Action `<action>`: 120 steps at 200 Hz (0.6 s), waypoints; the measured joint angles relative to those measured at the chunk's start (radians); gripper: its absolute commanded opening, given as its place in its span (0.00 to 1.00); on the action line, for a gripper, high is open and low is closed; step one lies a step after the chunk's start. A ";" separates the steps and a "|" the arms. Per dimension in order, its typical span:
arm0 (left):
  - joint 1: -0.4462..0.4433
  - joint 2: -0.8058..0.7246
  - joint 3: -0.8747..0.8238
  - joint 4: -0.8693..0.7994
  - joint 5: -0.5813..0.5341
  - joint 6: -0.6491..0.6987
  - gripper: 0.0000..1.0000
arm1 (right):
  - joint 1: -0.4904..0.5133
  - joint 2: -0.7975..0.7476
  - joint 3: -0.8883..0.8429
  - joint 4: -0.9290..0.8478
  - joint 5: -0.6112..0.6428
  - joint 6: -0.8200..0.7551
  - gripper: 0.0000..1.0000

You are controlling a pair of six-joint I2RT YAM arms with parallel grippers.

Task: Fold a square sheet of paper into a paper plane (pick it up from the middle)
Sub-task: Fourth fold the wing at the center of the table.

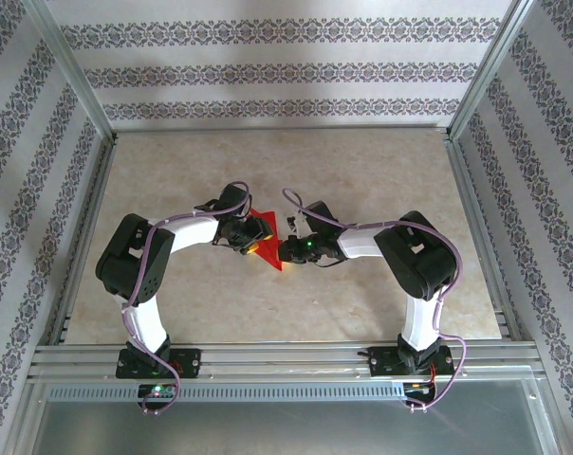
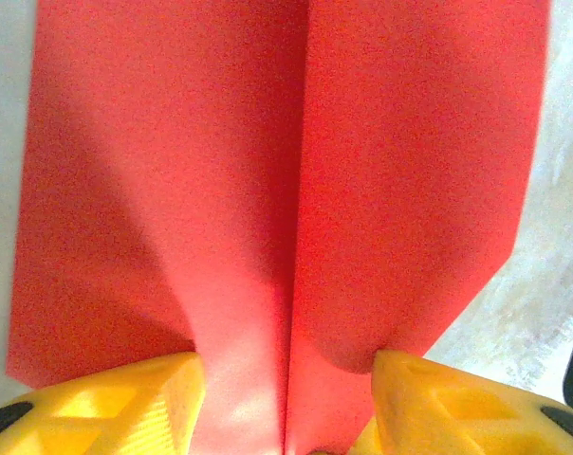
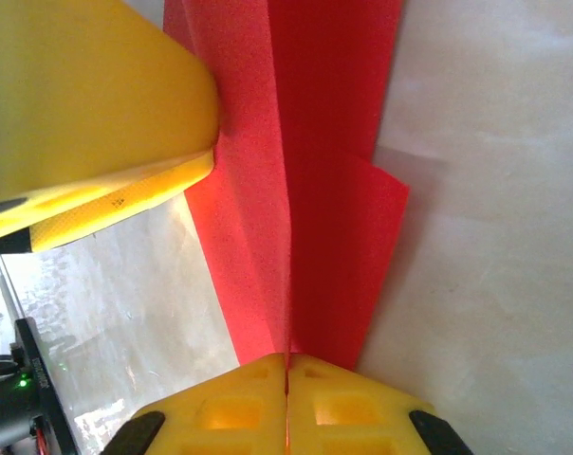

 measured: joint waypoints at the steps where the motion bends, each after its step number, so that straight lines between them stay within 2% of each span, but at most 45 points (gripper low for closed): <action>1: 0.000 0.000 0.000 0.000 0.000 0.000 0.52 | -0.001 0.000 0.000 0.000 -0.001 0.001 0.08; 84: 0.001 -0.063 -0.008 -0.003 -0.011 0.014 0.54 | -0.021 0.025 0.013 0.002 -0.062 0.054 0.08; 120: 0.008 -0.185 -0.045 0.074 -0.003 0.037 0.43 | -0.027 0.029 0.017 -0.001 -0.070 0.064 0.08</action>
